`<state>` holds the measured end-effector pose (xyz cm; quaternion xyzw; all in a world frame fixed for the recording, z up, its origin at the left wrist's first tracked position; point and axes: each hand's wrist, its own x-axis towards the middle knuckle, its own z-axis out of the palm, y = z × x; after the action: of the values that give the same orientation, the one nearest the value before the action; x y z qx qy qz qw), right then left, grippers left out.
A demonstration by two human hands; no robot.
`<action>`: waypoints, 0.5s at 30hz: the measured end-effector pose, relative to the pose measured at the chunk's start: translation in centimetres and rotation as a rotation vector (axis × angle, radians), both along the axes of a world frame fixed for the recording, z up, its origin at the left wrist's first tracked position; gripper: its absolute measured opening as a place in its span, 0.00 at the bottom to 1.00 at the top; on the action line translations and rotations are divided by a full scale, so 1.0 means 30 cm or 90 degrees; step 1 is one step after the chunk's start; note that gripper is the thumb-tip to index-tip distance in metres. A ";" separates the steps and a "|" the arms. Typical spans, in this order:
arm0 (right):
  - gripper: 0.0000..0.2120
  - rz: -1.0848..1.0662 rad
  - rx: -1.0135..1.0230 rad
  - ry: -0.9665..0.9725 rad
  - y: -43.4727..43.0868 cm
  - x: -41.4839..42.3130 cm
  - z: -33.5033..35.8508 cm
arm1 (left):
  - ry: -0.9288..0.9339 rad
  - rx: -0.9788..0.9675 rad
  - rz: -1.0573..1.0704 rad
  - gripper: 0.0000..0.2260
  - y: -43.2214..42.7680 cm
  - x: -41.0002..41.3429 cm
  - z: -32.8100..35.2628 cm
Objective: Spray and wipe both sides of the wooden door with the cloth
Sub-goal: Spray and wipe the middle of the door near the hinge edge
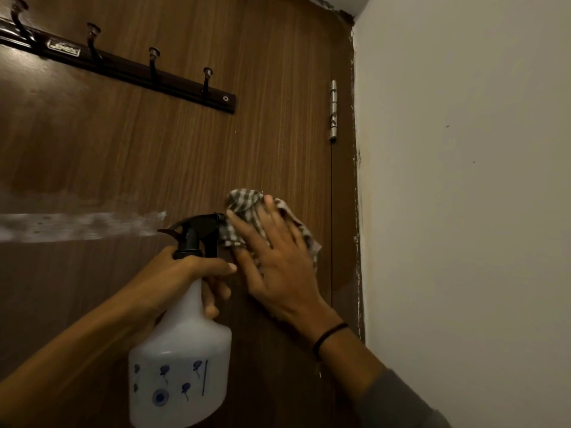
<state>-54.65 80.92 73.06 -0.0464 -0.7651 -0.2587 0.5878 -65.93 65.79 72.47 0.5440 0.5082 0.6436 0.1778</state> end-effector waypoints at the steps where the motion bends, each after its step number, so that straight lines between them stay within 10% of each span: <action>1: 0.25 -0.011 -0.021 0.003 0.026 0.004 -0.012 | 0.001 0.000 0.005 0.09 -0.008 0.008 -0.001; 9: 0.24 -0.039 -0.299 0.289 0.070 0.024 0.274 | -0.003 0.012 -0.015 0.08 -0.015 -0.011 -0.008; 15: 0.24 -0.025 -0.019 0.075 -0.046 -0.128 0.236 | 0.015 0.003 -0.017 0.09 -0.028 -0.004 -0.005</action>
<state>-58.50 79.53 80.14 -0.0856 -0.7319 -0.2555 0.6259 -66.04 64.95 72.33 0.5588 0.5018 0.6356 0.1789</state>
